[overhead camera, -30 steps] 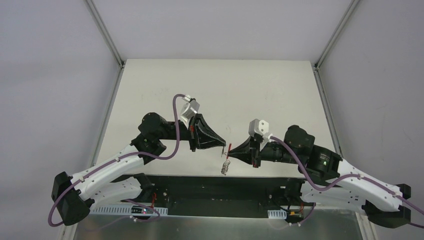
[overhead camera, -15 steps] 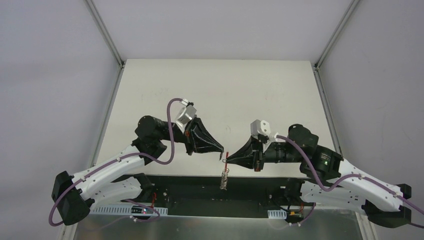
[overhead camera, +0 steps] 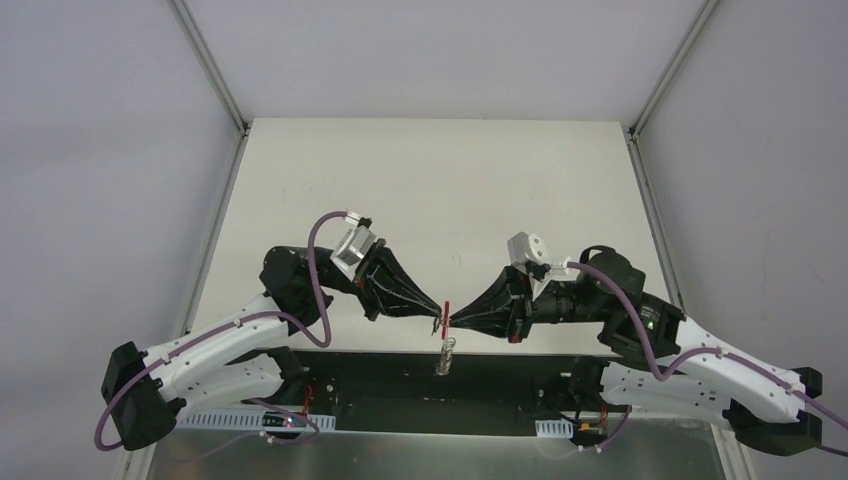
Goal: Put the keys on the keyring
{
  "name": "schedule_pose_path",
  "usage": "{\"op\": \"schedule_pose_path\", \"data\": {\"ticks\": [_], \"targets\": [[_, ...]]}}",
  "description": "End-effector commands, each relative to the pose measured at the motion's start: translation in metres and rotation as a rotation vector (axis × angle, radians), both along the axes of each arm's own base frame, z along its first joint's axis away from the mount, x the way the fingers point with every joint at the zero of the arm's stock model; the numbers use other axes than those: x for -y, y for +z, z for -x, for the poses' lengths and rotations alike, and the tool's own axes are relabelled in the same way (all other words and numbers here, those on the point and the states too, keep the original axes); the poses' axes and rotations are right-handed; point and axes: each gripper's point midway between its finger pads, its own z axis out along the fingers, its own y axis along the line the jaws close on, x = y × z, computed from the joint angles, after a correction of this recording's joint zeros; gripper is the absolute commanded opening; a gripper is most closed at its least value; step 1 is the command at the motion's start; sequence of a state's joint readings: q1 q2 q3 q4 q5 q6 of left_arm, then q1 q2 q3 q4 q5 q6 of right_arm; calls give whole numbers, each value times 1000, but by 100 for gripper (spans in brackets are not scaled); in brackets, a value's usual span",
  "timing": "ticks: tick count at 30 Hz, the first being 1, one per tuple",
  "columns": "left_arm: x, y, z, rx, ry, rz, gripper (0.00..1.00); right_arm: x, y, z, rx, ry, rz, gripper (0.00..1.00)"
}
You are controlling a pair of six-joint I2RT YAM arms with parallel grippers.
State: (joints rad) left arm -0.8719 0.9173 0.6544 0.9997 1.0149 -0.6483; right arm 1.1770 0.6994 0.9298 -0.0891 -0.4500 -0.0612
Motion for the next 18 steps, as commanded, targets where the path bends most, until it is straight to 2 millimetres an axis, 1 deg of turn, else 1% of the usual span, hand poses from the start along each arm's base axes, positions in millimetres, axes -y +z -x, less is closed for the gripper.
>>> {"op": "schedule_pose_path", "data": {"ticks": [1,6,18], "targets": [[-13,20,20,95,-47,105,0,3,46,13,28,62,-146,0],[-13,23,23,100,-57,118,0,1,48,18,20,94,-158,0],[-15,28,32,113,-84,137,0,-2,49,21,-2,121,-162,0]]}}
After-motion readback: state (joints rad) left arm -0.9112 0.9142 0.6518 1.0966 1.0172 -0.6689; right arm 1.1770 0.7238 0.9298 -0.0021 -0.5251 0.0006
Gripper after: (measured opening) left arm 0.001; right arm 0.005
